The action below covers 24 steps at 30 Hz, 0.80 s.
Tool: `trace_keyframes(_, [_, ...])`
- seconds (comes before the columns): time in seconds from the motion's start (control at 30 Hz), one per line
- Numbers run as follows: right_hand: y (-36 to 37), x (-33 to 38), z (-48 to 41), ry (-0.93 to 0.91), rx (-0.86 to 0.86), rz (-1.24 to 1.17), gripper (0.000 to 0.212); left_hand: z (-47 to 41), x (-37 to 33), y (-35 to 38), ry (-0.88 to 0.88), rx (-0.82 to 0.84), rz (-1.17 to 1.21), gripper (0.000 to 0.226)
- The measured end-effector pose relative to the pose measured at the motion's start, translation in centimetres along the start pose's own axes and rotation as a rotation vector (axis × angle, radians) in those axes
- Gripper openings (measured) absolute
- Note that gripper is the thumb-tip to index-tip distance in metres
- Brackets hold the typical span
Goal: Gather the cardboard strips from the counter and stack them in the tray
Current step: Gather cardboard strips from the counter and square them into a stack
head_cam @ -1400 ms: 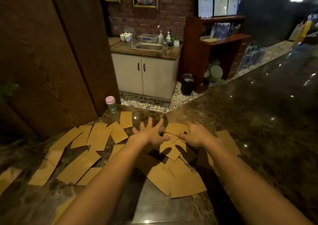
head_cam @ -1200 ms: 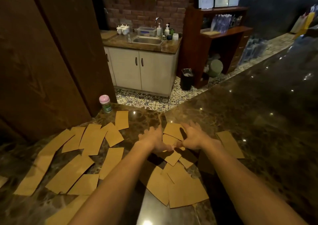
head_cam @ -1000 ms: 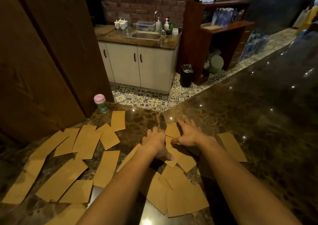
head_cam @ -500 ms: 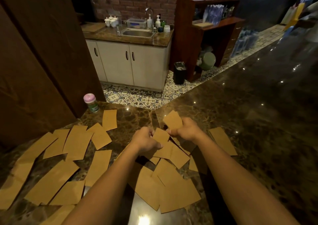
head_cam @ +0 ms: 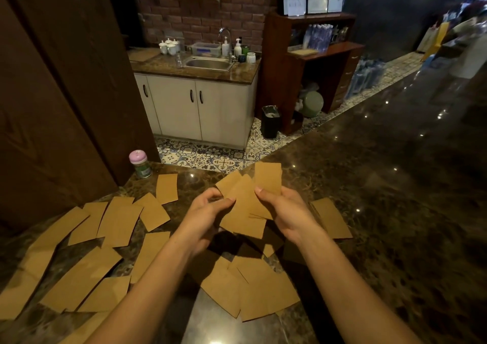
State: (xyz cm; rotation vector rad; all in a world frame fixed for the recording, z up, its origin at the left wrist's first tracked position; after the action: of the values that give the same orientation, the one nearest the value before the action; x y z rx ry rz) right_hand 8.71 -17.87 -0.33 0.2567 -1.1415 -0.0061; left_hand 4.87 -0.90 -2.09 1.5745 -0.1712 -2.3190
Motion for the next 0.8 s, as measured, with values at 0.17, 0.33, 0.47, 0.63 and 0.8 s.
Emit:
trace_keyframes(0.17, [1.4,0.0,4.2,-0.121,0.026,0.118,0.024,3.9,0.2,2.1,-0.004,0.094,0.099,0.026])
trace_keyframes(0.33, [3.3,-0.7,7.3,-0.307,-0.009,0.347,0.092,8.2,0.8,5.5,-0.125,0.280,0.525,0.046])
trace_keyframes(0.47, [2.9,-0.4,9.6,-0.341,0.010,0.189,0.103,11.1,0.3,4.4,0.000,0.254,0.518,0.045])
trace_keyframes(0.63, [1.1,-0.7,12.0,-0.364,-0.073,0.038,0.050,14.3,0.7,1.5,0.137,0.084,0.469,0.041])
trace_keyframes(0.8, [1.7,-1.7,14.4,-0.332,0.003,-0.082,0.028,16.8,1.0,0.4,0.234,-0.013,0.344,0.052])
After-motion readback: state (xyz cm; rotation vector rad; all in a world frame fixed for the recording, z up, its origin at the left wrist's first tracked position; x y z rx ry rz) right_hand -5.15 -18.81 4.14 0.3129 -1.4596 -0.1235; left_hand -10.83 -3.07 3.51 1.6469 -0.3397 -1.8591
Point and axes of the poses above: each hand's wrist, its own z-axis away from the middle knuckle, its own y-axis out of the palm, x = y × z, the point moved 8 cm from there along -z, towards the middle knuckle
